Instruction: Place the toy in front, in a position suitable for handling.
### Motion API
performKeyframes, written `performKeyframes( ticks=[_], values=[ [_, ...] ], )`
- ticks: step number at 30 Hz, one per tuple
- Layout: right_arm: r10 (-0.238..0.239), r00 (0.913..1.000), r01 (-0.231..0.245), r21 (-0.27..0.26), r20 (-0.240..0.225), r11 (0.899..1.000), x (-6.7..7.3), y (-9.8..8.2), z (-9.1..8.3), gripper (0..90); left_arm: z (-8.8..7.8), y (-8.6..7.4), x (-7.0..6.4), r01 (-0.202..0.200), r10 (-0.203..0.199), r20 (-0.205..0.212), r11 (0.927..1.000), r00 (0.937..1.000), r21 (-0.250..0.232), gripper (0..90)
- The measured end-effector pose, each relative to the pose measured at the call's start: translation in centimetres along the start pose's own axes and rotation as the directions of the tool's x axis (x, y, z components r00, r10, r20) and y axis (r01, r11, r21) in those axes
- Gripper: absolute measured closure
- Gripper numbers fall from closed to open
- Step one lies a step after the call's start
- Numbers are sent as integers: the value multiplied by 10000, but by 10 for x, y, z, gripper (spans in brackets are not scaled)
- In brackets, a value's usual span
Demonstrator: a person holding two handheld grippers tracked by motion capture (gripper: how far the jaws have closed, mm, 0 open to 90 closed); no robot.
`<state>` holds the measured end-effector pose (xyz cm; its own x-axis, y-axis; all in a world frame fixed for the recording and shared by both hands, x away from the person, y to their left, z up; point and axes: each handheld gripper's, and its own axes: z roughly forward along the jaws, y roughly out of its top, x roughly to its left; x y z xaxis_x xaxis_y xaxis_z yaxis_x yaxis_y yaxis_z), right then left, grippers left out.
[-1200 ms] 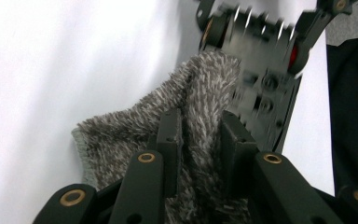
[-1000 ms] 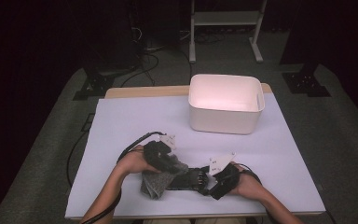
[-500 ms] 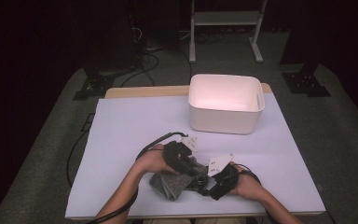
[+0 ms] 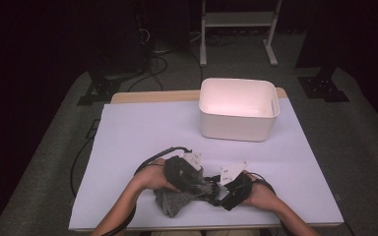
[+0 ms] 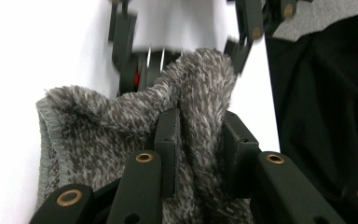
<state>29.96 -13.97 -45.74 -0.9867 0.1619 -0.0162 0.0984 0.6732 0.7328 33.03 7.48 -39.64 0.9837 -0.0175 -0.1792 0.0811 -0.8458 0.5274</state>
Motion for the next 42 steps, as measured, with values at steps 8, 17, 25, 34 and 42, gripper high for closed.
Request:
performKeyframes(
  ticks=[8,17,25,34,42],
  values=[
    [50,10000,-50,-38,7,10000,0,1,-1,231,-13,-29,-1,700,-690,-347,9971,9970,290,705],
    [-62,9999,62,15,138,10000,0,2,1,225,2,3,-7,-14,11,223,9999,9997,137,706],
    [-4,9999,4,12,153,10000,1,1,3,225,19,38,-4,-617,609,451,9980,9971,152,705],
    [195,9997,-193,-157,159,9997,0,1,3,226,12,38,14,-227,232,-239,9995,9994,218,691],
    [50,9996,-47,-135,262,9999,1,1,4,234,-3,13,20,347,-343,-667,9994,9972,58,694]
  ],
)
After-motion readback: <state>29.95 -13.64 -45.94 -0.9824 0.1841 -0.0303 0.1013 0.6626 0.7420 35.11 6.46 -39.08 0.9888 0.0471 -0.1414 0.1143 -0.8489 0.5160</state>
